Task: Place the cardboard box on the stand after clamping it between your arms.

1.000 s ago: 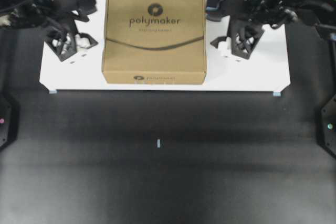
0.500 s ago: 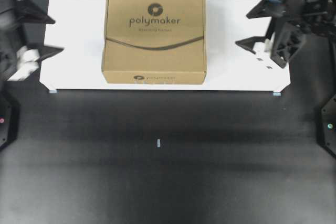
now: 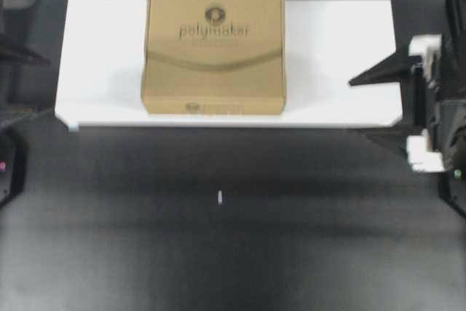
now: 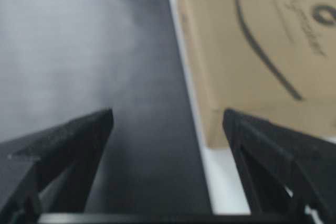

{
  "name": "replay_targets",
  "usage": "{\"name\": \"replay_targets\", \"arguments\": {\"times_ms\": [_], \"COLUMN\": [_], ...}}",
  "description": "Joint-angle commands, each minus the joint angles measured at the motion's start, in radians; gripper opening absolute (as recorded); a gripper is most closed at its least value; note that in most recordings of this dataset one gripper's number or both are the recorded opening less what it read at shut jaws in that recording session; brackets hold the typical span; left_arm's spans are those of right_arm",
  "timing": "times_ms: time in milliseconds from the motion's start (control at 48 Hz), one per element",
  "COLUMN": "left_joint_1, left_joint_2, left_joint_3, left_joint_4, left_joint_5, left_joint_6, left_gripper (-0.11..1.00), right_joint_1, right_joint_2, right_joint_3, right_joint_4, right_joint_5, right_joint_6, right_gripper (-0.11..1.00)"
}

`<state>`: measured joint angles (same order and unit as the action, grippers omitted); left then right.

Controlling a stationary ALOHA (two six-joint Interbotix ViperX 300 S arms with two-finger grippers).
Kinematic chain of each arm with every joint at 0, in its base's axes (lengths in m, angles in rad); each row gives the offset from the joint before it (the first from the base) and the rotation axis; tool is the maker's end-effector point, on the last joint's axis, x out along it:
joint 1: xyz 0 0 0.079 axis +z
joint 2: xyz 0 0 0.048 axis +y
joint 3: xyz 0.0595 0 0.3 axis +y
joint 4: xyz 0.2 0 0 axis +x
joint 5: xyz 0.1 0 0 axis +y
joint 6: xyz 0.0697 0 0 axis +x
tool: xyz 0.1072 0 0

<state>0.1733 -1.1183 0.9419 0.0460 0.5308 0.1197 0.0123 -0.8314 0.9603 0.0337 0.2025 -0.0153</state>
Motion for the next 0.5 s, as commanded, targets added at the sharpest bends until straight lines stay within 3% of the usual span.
{"name": "replay_targets", "arguments": {"times_ms": [0,188,479], "left_joint_1": [-0.041,-0.107,-0.137], "left_joint_2": [-0.009,-0.012,-0.014], "left_joint_3": [0.002,0.011,0.012], "left_joint_4": [0.0,0.0,0.0], "left_joint_5": [-0.032,-0.098,-0.118], "left_joint_6": [-0.005,-0.057,-0.13], "left_gripper": [0.76,0.76,0.76], "right_joint_1": [0.043,0.058,0.054], "right_joint_2": [-0.043,-0.13,-0.21], "right_joint_3": [0.028,0.071,0.114], "right_joint_4": [0.002,0.002,0.002], "right_joint_5": [-0.031,-0.057,-0.086], "right_joint_6": [0.009,0.046,0.103], "right_gripper": [0.81,0.81,0.81]}}
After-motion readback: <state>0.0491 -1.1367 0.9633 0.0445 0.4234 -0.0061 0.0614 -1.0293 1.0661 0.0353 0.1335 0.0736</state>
